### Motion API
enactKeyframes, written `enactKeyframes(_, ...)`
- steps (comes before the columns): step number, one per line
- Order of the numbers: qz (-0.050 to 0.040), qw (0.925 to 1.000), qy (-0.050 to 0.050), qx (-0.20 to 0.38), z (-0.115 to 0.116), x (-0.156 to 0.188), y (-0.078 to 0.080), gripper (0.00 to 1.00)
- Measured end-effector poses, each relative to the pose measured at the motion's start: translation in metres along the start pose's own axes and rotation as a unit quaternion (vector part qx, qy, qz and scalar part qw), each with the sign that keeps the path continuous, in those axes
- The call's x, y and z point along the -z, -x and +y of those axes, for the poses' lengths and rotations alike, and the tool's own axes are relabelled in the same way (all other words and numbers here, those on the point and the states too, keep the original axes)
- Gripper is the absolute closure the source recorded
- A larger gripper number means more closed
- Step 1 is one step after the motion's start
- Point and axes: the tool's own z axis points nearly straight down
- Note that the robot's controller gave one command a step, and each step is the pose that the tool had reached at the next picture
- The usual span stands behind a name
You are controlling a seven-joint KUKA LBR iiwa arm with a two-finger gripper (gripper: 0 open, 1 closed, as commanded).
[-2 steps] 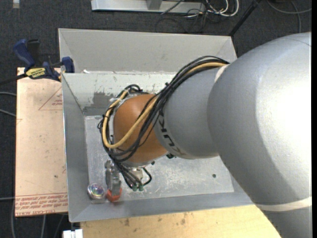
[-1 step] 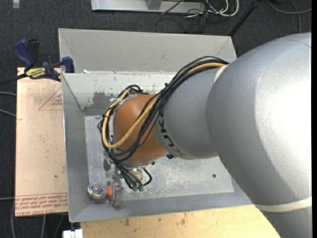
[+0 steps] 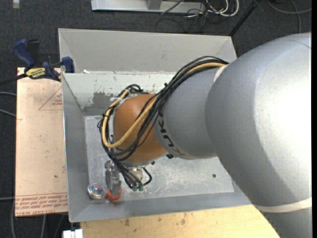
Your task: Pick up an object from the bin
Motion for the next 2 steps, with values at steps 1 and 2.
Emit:
enactKeyframes(1, 0.0008, 1.0000, 0.000, 0.000, 0.000, -0.001, 0.000, 0.00)
enactKeyframes(2, -0.0002, 1.0000, 0.000, 0.000, 0.031, 0.004, 0.004, 0.00)
